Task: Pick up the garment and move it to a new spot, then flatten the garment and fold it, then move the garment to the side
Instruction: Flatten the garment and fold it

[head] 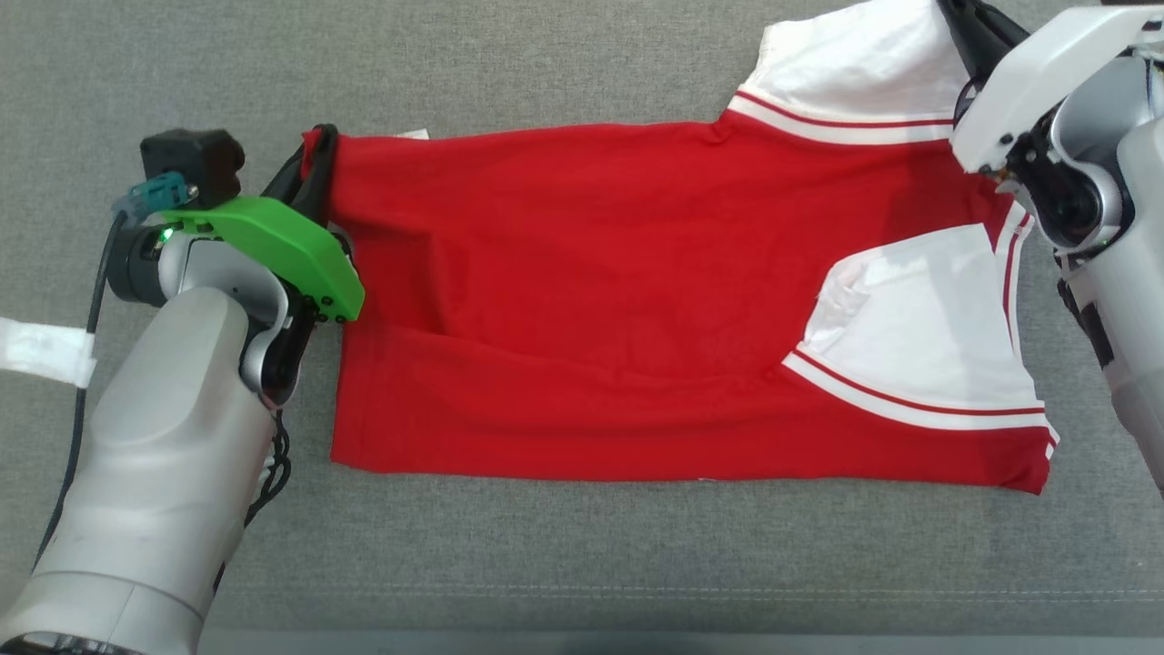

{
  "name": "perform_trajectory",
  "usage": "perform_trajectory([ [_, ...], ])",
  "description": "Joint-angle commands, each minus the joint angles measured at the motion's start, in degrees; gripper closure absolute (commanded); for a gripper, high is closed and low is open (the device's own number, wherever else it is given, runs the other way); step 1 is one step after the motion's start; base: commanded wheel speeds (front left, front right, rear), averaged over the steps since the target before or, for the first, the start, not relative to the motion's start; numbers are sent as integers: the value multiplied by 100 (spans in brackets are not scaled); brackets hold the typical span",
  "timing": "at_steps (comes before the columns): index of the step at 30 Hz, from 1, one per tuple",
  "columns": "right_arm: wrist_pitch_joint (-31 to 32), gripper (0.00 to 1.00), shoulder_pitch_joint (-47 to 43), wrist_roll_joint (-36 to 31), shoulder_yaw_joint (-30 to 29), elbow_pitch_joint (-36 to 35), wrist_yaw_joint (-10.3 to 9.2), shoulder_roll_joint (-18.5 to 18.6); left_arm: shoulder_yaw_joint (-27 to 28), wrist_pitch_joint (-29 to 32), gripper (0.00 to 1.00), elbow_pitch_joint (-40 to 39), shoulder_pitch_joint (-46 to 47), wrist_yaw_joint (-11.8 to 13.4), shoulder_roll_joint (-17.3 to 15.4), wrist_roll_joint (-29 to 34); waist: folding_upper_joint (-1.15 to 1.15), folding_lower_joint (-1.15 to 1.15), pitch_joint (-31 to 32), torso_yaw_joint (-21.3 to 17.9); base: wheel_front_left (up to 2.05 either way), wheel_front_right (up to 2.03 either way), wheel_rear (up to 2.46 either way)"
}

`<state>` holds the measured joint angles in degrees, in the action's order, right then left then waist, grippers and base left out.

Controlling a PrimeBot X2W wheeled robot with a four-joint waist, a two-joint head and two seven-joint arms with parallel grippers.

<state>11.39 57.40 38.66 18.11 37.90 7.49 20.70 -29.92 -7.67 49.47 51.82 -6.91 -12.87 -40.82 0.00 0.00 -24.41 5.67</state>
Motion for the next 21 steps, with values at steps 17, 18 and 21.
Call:
perform_trajectory([
  [17, -494, 100, -3107, 805, 235, -3161, 0, 771, 79, -552, 100, -1799, -2116, 389, -1020, -32, 0, 0, 887, -672, 0, 0, 0],
  [18, -500, 100, -3281, 775, 184, -3271, 0, 771, 97, -575, 100, -1968, -2269, 447, -1071, -34, 0, 0, 890, -691, 0, 0, 0],
  [21, -538, 100, -3698, 688, 47, -3470, 0, 675, 153, -600, 100, -2417, -2713, 615, -1152, -83, 0, 0, 884, -743, 0, 0, 0],
])
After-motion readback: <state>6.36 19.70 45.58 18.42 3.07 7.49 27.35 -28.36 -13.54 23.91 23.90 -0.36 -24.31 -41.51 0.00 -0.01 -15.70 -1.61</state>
